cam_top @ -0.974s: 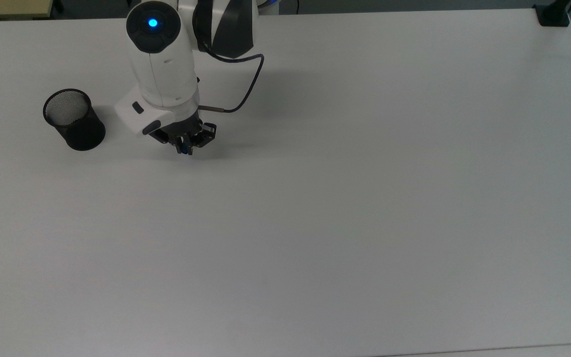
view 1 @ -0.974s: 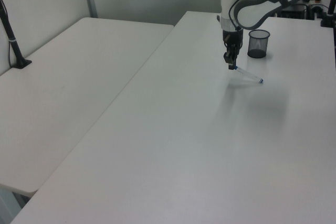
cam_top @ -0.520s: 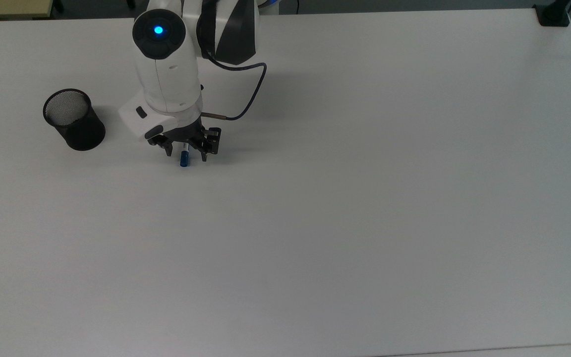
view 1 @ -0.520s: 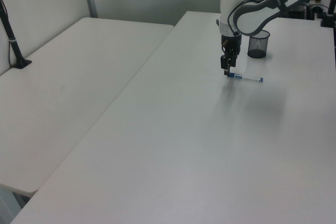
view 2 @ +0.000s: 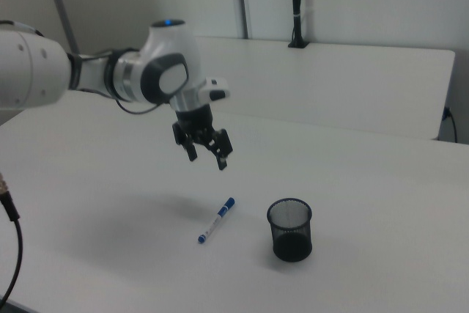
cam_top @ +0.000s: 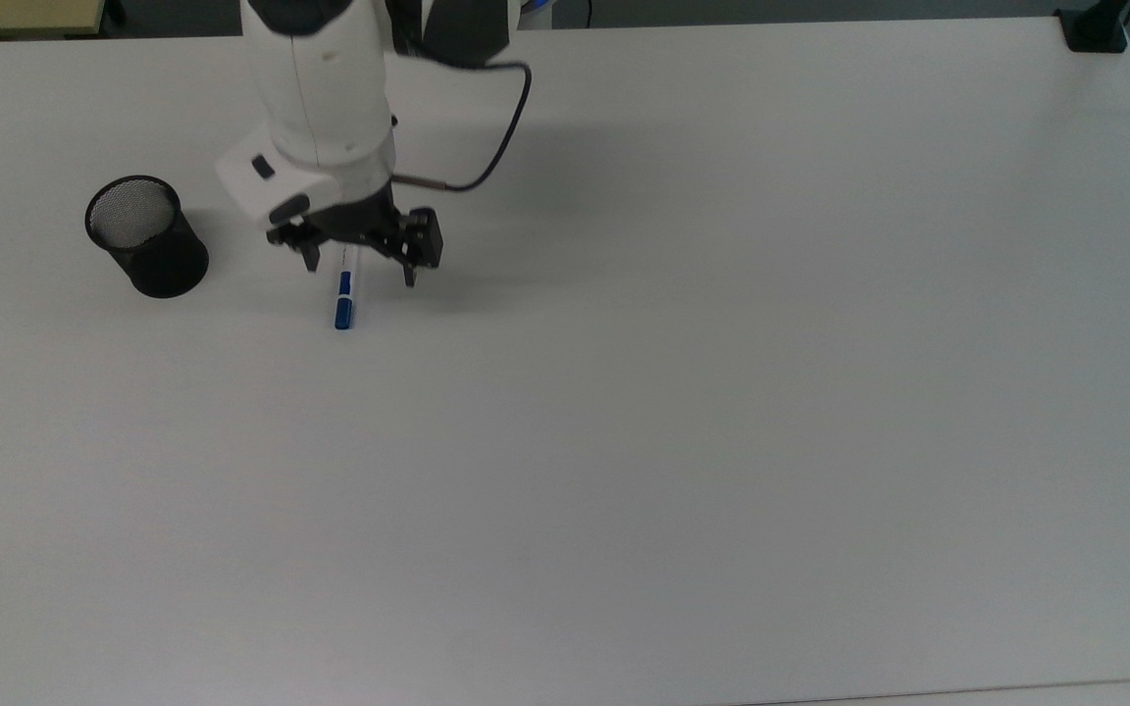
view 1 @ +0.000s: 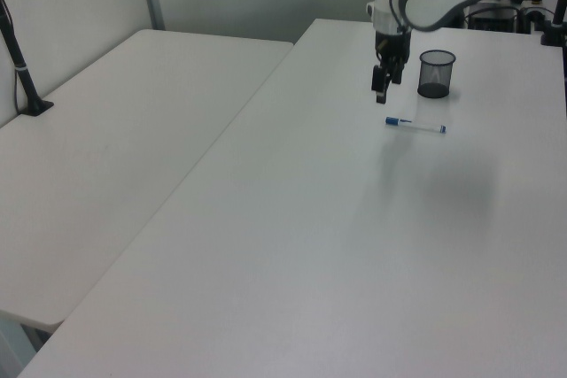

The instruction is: Remove the marker

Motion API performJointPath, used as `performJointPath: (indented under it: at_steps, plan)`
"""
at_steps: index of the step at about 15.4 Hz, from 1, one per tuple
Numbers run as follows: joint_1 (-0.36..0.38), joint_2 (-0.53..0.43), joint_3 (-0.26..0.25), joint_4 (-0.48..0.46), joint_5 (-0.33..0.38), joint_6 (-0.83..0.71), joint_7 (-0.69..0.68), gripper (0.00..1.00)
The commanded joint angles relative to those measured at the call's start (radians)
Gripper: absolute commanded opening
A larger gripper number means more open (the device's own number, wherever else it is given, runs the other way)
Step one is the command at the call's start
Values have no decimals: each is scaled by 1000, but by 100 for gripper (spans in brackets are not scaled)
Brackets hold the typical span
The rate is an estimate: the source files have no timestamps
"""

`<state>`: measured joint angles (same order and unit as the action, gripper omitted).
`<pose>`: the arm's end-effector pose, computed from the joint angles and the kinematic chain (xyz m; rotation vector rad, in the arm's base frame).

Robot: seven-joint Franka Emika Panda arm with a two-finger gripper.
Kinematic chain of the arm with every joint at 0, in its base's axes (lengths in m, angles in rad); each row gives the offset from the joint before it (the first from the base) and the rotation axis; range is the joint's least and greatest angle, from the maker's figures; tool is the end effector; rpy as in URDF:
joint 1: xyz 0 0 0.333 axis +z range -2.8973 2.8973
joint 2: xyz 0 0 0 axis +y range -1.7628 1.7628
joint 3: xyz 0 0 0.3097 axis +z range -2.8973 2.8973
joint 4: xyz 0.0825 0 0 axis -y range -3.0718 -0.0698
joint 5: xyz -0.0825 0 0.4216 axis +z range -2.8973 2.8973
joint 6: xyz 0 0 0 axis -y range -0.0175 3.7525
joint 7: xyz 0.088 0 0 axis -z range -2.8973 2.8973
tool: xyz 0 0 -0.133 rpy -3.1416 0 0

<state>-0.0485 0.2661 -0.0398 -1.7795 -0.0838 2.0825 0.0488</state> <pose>0.6637 -0.0636 0.3615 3.0526 -0.1463 0.0539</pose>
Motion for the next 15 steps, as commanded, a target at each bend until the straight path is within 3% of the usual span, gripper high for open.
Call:
performJointPath:
  at_steps: [1, 7, 11, 15]
  plan:
    - [-5, -137, 12, 57, 6, -204, 26, 100]
    - [-28, -352, 14, 63, 87, -409, 25, 100]
    - [-33, -403, 14, 60, 111, -484, 25, 100]
    - [-33, -380, 14, 61, 108, -432, 3, 100]
